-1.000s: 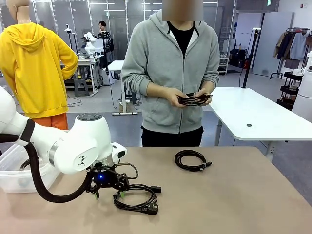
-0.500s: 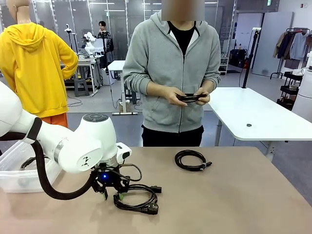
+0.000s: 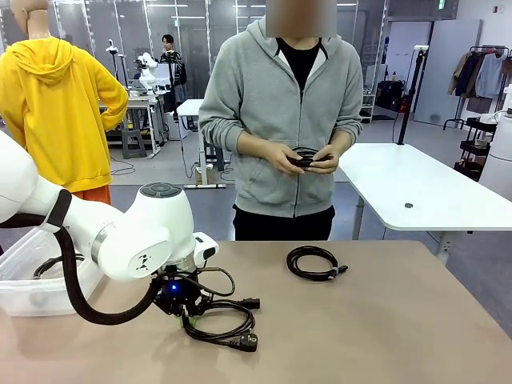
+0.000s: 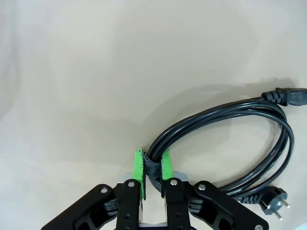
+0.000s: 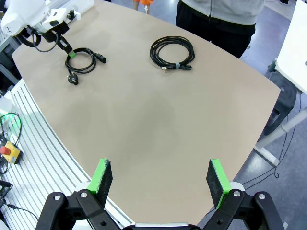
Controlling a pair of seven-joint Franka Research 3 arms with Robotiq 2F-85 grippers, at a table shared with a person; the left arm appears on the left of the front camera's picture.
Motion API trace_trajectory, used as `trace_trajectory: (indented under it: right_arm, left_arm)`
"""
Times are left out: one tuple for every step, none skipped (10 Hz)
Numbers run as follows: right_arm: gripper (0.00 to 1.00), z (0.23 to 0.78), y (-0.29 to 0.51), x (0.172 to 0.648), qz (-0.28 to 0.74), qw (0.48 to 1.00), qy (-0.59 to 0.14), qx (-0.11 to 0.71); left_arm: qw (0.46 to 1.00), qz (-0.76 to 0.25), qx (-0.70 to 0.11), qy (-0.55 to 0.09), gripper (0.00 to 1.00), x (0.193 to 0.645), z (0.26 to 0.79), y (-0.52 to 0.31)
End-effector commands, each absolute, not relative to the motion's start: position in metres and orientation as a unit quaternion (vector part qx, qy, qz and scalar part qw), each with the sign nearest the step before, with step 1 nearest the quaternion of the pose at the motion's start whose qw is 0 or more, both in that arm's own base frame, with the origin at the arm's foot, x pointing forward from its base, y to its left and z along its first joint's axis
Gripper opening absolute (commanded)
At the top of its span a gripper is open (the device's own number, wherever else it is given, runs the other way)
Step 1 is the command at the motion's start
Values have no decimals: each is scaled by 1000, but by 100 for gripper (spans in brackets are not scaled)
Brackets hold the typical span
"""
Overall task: Organize and store the cables.
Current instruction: Place the Power Cable into the Organizing box.
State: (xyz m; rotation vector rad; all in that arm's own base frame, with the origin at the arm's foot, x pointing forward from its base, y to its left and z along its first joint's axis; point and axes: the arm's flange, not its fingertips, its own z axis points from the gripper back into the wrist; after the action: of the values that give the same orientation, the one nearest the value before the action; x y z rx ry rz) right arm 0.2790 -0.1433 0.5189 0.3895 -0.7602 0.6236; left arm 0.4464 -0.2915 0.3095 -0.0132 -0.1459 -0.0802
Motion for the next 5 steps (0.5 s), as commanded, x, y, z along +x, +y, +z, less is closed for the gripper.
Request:
trace_trajectory:
  right_arm:
    - [100, 519, -144, 279, 305, 859, -365, 188]
    - [100, 519, -144, 279, 305, 859, -365, 188]
    - [100, 519, -144, 279, 305, 859, -365, 188]
    - [100, 519, -144, 279, 305, 859, -365, 188]
    - [100, 519, -144, 279, 305, 859, -365, 188]
  left_arm:
    - [997, -22, 10, -69, 0, 448, 312, -300]
    - [998, -4, -4, -69, 0, 451, 325, -299]
    - [998, 10, -13, -61, 0, 455, 345, -299]
    - [997, 6, -27, -77, 14, 459, 370, -298]
    - [996, -6, -34, -83, 14, 461, 399, -298]
